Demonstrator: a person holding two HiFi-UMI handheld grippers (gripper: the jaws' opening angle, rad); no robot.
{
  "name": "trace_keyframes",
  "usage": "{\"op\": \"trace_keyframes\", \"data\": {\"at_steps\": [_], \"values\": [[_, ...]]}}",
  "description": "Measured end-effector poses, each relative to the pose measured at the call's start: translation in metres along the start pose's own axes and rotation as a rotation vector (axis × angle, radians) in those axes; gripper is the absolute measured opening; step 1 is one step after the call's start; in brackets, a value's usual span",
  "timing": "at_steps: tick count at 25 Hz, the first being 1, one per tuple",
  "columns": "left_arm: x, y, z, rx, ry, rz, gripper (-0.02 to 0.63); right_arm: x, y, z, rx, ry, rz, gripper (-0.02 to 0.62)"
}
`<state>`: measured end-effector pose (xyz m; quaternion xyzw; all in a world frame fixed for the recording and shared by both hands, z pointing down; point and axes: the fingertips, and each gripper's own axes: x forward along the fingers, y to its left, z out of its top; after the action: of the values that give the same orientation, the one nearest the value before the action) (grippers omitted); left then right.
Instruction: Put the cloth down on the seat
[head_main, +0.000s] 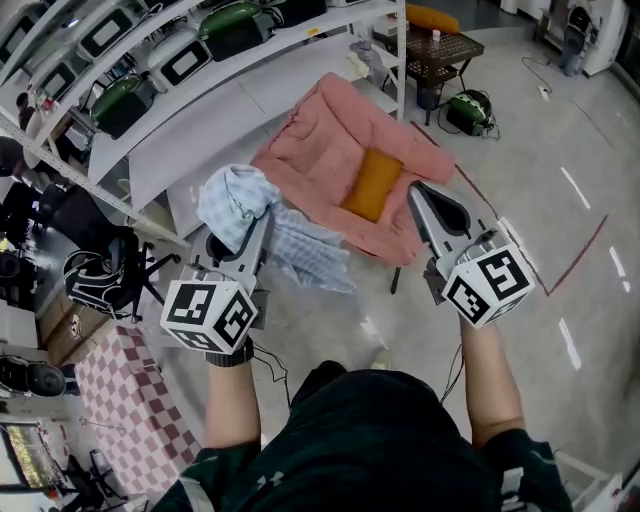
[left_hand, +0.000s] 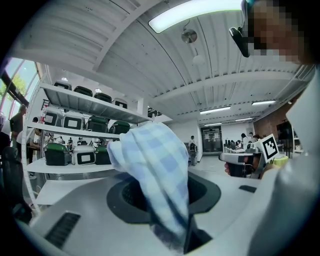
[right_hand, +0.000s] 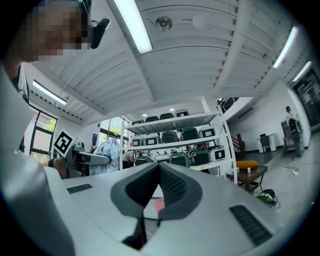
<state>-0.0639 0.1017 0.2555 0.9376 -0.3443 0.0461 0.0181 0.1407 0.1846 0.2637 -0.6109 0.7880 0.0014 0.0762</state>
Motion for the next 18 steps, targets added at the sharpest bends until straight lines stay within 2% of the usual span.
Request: {"op": "trace_keyframes", "data": {"at_steps": [10,18], "values": [[0.065,0.001,-0.022,-0.023,0.034,-0.017,0.16,0.02,-0.029,-0.021,0.034,0.014,0.008,0.005],[0.145,0.033,-0.051,-0.079,0.059,-0.077,0.16,0.075,-0.06,-0.042,0.017,0.055,-0.014,0.005]]}}
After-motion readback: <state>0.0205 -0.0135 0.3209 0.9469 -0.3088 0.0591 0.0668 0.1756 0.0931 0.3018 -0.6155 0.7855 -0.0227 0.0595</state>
